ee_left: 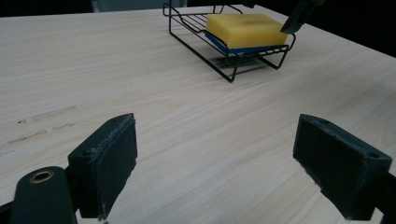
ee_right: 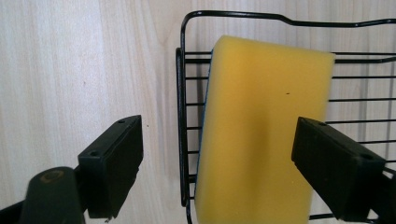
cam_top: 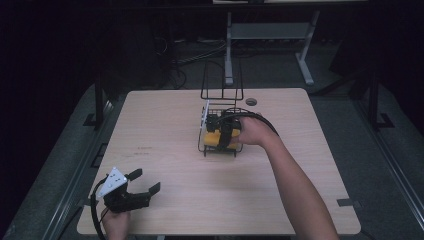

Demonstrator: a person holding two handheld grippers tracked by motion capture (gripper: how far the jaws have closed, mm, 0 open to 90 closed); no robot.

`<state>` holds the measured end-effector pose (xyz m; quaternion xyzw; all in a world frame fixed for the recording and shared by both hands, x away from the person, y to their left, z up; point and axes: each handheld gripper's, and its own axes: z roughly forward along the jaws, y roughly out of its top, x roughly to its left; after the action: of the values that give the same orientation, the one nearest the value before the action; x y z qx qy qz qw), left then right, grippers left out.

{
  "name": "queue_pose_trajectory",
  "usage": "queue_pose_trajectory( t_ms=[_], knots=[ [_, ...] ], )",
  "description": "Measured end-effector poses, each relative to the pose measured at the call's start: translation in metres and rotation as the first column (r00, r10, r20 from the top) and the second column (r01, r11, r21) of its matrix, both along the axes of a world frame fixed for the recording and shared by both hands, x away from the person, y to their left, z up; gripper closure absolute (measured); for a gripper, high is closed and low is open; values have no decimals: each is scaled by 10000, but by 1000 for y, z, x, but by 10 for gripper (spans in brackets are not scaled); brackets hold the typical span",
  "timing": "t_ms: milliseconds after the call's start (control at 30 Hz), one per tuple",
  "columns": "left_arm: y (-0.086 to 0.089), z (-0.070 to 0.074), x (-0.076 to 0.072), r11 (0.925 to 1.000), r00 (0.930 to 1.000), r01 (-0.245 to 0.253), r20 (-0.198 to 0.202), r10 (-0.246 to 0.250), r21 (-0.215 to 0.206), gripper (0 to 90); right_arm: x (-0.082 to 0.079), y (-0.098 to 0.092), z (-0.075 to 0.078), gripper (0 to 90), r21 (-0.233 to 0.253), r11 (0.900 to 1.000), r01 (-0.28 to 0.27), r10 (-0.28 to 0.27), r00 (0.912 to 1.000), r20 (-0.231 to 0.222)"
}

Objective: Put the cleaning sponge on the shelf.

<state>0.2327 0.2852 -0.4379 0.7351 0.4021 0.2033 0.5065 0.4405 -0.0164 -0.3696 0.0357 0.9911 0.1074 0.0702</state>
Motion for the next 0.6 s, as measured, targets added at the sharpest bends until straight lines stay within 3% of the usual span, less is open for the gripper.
queue_pose_trajectory(
  t_ms=[600],
  knots=[
    [-1, 0, 0, 10000, 10000, -5, -23, 5, 36, 129, -17, -4, 2, 165, 32, 10000, -62, 62, 10000, 9]
  ],
)
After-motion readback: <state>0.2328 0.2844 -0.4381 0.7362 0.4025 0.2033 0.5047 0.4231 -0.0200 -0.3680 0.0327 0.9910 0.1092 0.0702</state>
